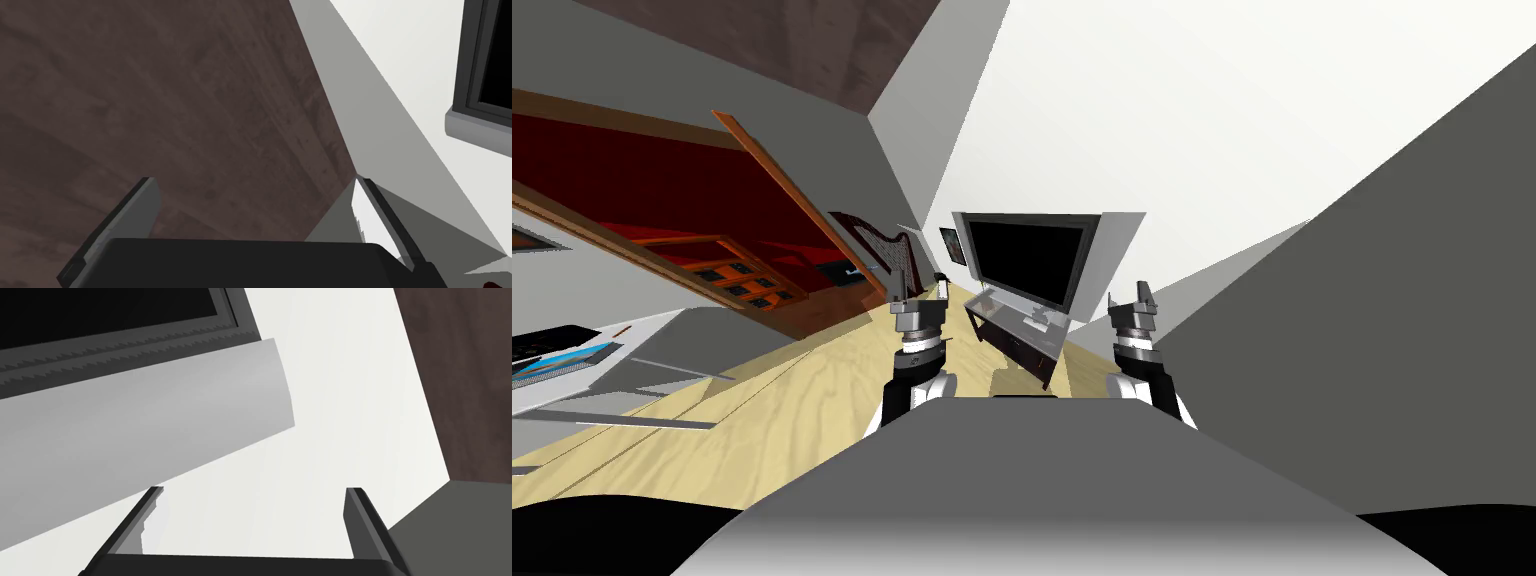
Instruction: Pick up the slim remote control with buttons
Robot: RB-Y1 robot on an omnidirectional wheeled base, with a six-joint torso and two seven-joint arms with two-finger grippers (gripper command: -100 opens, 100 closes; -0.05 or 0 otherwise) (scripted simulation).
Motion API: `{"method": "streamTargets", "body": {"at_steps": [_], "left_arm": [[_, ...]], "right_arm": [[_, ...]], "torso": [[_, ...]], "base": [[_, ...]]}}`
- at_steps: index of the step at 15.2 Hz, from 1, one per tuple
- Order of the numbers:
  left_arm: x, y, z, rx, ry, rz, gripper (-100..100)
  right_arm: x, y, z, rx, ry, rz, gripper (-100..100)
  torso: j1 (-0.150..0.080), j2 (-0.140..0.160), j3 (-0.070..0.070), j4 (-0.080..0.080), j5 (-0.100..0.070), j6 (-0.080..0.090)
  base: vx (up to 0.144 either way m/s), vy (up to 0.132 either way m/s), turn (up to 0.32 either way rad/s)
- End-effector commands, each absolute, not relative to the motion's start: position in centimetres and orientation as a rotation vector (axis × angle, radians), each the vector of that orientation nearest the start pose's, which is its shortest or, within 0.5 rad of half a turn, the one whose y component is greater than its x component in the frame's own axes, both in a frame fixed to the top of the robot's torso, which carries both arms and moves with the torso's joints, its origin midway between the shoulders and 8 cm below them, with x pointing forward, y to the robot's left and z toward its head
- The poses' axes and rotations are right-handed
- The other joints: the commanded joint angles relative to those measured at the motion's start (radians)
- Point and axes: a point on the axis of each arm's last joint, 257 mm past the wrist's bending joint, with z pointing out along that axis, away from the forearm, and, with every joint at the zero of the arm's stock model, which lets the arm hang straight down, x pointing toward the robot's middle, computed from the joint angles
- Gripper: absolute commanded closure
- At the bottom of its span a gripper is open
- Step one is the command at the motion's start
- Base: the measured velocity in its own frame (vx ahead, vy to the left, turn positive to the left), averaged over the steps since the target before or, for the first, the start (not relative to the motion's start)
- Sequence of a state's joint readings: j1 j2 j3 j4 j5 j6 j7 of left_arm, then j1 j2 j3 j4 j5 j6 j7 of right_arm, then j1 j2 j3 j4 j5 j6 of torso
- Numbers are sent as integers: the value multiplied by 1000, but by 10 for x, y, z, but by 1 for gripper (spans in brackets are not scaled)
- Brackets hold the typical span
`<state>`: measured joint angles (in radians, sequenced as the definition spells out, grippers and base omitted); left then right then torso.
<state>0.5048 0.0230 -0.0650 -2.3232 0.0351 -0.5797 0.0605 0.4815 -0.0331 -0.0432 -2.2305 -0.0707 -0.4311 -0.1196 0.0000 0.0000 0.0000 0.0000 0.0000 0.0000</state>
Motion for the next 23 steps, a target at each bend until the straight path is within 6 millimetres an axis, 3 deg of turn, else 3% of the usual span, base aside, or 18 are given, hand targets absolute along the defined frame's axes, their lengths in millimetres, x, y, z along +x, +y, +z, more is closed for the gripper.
{"method": "streamTargets", "body": {"at_steps": [1,7,9,11,12,13,14,15,16,17,18,19,20,22,23], "left_arm": [[322,257,55,-599,512,-1472,0],[322,257,55,-599,512,-1472,0],[322,257,55,-599,512,-1472,0],[322,257,55,-599,512,-1472,0],[322,257,55,-599,512,-1472,0],[322,257,55,-599,512,-1472,0],[322,257,55,-599,512,-1472,0],[322,257,55,-599,512,-1472,0],[322,257,55,-599,512,-1472,0],[322,257,55,-599,512,-1472,0],[322,257,55,-599,512,-1472,0],[322,257,55,-599,512,-1472,0],[322,257,55,-599,512,-1472,0],[322,257,55,-599,512,-1472,0],[322,257,55,-599,512,-1472,0]], "right_arm": [[366,-297,-8,795,658,1399,-100],[383,-270,-35,772,820,1418,-100],[392,-251,-59,771,924,1427,-100],[392,-251,-60,761,937,1425,-100],[396,-241,-75,758,999,1426,-100],[396,-241,-75,754,1003,1425,-100],[399,-231,-92,753,1068,1424,-100],[399,-231,-92,748,1075,1422,-100],[402,-221,-111,746,1145,1418,-100],[401,-221,-111,740,1152,1416,-100],[403,-211,-131,741,1221,1410,-100],[402,-212,-132,731,1233,1405,-100],[402,-203,-153,735,1301,1398,-100],[402,-204,-154,721,1317,1390,-100],[400,-196,-178,718,1397,1374,-100]], "torso": [[0,0,0,0,0,0],[2,-3,-2,-1,0,-1],[3,-3,-2,-1,1,0],[4,-4,-2,-1,1,-1],[3,-3,-2,-1,1,0],[3,-4,-2,-1,1,-1],[3,-3,-2,-1,1,0],[3,-4,-2,-1,1,-1],[2,-4,-2,-1,1,0],[3,-4,-2,-1,0,-1],[3,-4,-2,-1,1,-1],[3,-5,-3,-1,1,-1],[3,-5,-3,-1,1,0],[4,-4,-3,-1,1,-1],[3,-4,-2,-1,1,0]], "base": [[5,8,59],[28,30,136],[45,52,171],[43,36,141],[44,33,131],[42,35,148],[47,35,191],[45,28,163],[48,37,195],[50,39,165],[65,40,226],[67,38,193],[37,51,212],[48,37,142],[27,33,113]]}}
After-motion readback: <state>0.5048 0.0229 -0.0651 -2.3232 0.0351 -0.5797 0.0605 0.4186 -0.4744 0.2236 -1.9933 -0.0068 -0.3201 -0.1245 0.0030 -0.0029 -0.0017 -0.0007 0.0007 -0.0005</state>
